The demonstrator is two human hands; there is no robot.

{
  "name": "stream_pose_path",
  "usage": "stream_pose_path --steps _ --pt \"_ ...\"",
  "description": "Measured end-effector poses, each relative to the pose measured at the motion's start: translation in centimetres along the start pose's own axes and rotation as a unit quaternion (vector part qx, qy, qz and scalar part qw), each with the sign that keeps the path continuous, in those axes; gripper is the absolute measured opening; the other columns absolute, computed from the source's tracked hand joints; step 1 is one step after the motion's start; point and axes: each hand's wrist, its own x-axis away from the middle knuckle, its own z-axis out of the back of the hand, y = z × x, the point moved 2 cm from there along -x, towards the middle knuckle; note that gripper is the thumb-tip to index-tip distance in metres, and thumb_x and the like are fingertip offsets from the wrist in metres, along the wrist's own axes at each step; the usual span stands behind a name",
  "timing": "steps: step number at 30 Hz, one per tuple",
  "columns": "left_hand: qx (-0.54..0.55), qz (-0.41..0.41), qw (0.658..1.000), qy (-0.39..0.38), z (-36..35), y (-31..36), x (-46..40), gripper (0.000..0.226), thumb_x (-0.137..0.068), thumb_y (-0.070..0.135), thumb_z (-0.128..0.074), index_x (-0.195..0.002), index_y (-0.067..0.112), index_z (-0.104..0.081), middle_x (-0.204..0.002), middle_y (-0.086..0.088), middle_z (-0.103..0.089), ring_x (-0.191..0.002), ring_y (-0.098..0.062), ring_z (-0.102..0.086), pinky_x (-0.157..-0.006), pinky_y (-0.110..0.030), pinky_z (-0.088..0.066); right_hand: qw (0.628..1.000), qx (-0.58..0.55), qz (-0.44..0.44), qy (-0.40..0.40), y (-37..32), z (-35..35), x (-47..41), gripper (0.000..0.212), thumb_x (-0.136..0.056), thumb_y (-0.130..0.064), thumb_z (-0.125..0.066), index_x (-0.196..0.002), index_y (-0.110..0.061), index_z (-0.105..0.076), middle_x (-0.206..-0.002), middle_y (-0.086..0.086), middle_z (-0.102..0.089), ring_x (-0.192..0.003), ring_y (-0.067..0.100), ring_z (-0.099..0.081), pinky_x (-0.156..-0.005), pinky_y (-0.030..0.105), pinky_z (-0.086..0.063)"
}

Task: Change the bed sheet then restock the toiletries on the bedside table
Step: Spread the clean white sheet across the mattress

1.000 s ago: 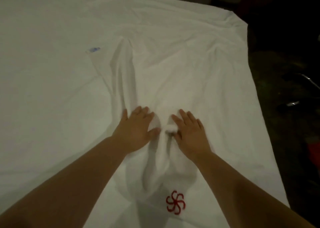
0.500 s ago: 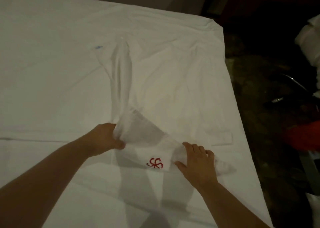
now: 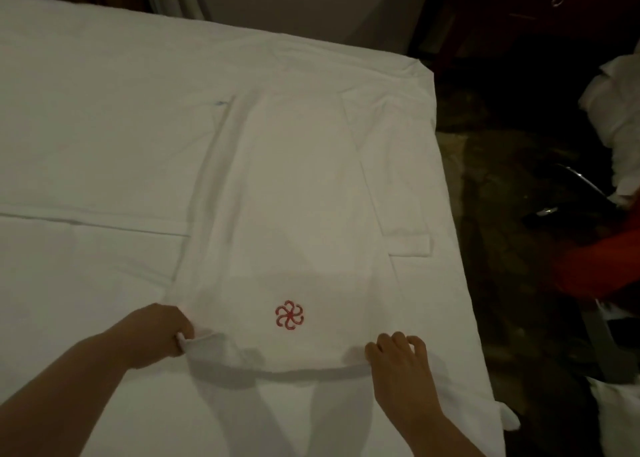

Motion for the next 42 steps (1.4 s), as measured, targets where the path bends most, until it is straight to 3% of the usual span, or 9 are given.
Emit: stream_pose_path --steps 2,5,10,18,23,27,33,37,42 --pt "-0.035 0.034 0.999 -0.008 -1.0 -0.2 0.5 0.04 -0.085 0.04 -0.056 -0.124 0.031 -0.058 -0.132 0.01 -0.054 -0.122 -0.007 -0.048 -0.095 -0.014 -0.035 1.0 -0.012 0.005 0.004 -0.1 -0.4 0.7 0.027 -0.064 -0.006 -0.036 -0.058 -0.02 -0.058 -0.059 -0.004 -0.048 -0.056 0.018 -0.051 -0.071 0.036 -0.04" --pt "-0.017 0.009 0.999 0.035 -2.5 -0.4 0.8 0.047 -0.086 0.032 -0.056 -0.133 0.037 -0.047 -0.138 0.013 -0.046 -0.127 -0.006 -0.042 -0.103 -0.015 -0.03 0.999 -0.042 0.0 -0.002 -0.1 -0.9 1.2 0.029 -0.048 -0.011 -0.073 -0.073 -0.02 -0.063 -0.074 -0.003 -0.057 -0.065 0.018 -0.058 -0.065 0.035 -0.052" --pt "-0.032 -0.064 0.993 0.097 -6.2 0.0 1.4 0.099 -0.042 0.068 -0.048 -0.133 0.03 -0.04 -0.13 0.005 -0.048 -0.117 -0.012 -0.042 -0.095 -0.024 -0.044 0.993 -0.028 -0.062 -0.092 1.5 -2.4 1.9 0.084 -0.032 -0.019 -0.086 -0.111 -0.022 -0.057 -0.115 0.005 -0.065 -0.099 0.028 -0.066 -0.075 0.042 -0.055" --pt "0.041 -0.09 0.969 0.227 -6.3 0.2 -0.1 0.029 -0.073 0.033 -0.046 -0.087 0.023 -0.069 -0.086 0.003 -0.071 -0.081 -0.016 -0.066 -0.072 -0.025 -0.05 0.993 -0.003 -0.098 -0.072 3.1 -1.8 -0.4 0.05 -0.039 -0.007 -0.091 -0.085 -0.011 -0.072 -0.088 0.009 -0.071 -0.074 0.028 -0.069 -0.067 0.047 -0.057" --pt "0.095 -0.021 0.985 0.139 -4.0 -0.5 0.4 0.016 -0.091 0.037 -0.057 -0.077 0.044 -0.056 -0.112 0.007 -0.066 -0.105 -0.011 -0.06 -0.082 -0.018 -0.038 0.994 -0.023 -0.081 -0.067 5.0 -1.1 -0.4 0.043 -0.036 -0.016 -0.096 -0.069 -0.014 -0.07 -0.073 0.003 -0.07 -0.067 0.024 -0.068 -0.062 0.043 -0.056" --pt "0.002 -0.006 1.0 0.02 -4.7 0.0 0.9 0.027 -0.094 0.038 -0.05 -0.115 0.032 -0.064 -0.145 0.012 -0.042 -0.127 -0.008 -0.044 -0.098 -0.015 -0.03 0.993 -0.032 -0.03 -0.109 5.9 -0.8 0.2 0.049 -0.026 -0.019 -0.097 -0.066 -0.019 -0.069 -0.07 -0.002 -0.069 -0.066 0.02 -0.069 -0.059 0.039 -0.056" --pt "0.024 0.0 0.984 -0.175 -3.4 1.7 1.4 0.026 -0.084 0.027 -0.066 -0.104 0.012 -0.071 -0.074 0.009 -0.062 -0.064 -0.002 -0.05 -0.055 -0.01 -0.033 0.976 -0.059 0.007 -0.212 6.0 0.6 2.3 0.055 -0.014 -0.019 -0.095 -0.049 -0.031 -0.054 -0.047 -0.012 -0.05 -0.041 0.007 -0.047 -0.042 0.018 -0.042" --pt "0.04 -0.004 0.972 -0.233 -1.1 1.9 0.9 0.03 -0.083 0.028 -0.067 -0.107 0.008 -0.07 -0.06 0.014 -0.046 -0.055 0.001 -0.041 -0.053 -0.011 -0.032 0.973 -0.033 0.054 -0.222 6.9 2.4 0.6 0.069 -0.034 -0.024 -0.092 -0.059 -0.033 -0.029 -0.053 -0.015 -0.008 -0.042 0.005 -0.017 -0.046 0.009 -0.016" --pt "0.088 0.026 0.993 -0.068 4.9 -1.2 -1.4 0.029 -0.089 0.028 -0.061 -0.111 0.01 -0.067 -0.105 0.001 -0.061 -0.093 -0.01 -0.054 -0.071 -0.017 -0.035 0.988 -0.051 -0.079 -0.125 7.2 4.5 -6.9 0.026 -0.091 -0.013 -0.055 -0.069 -0.025 -0.049 -0.059 -0.01 -0.046 -0.055 0.002 -0.043 -0.055 0.017 -0.03"
